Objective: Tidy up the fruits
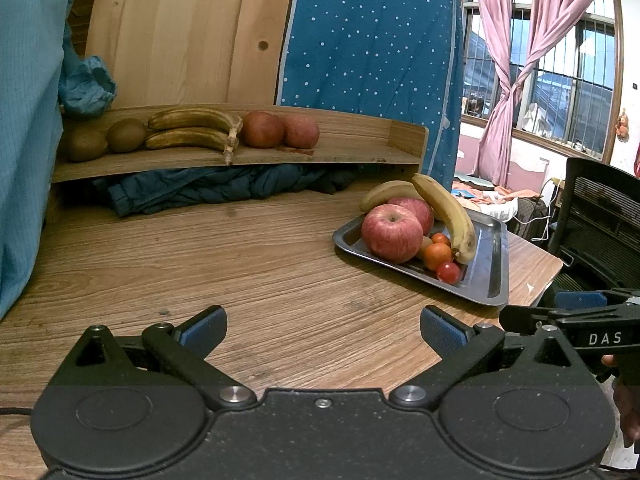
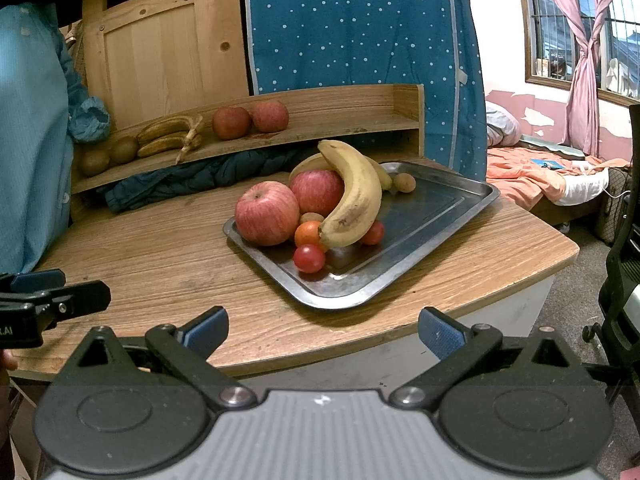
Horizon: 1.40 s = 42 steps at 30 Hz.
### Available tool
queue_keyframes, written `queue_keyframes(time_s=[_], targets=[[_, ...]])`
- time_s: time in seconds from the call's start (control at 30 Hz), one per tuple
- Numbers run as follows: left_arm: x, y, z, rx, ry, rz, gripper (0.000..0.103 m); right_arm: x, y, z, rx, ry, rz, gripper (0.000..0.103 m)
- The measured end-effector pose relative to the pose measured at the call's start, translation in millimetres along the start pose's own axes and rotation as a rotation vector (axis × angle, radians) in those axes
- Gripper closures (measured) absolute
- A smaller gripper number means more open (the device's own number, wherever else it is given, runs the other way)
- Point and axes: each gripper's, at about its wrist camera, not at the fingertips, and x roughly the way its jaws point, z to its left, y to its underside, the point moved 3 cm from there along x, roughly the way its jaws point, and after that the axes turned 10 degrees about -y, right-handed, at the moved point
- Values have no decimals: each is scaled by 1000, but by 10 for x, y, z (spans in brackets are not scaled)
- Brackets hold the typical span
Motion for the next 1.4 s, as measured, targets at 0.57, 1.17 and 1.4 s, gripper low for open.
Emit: queue_keyframes(time_s=[0.57, 1.17, 1.4], targets=[[-7, -10, -1, 0, 0, 0, 1, 1, 7, 2, 2, 0, 0, 0], [-8, -9, 3, 0, 1, -2, 1, -2, 6, 1, 3, 1, -1, 0], [-24, -37, -22, -4, 0, -5, 1, -9, 3, 8, 1, 0, -1, 0]])
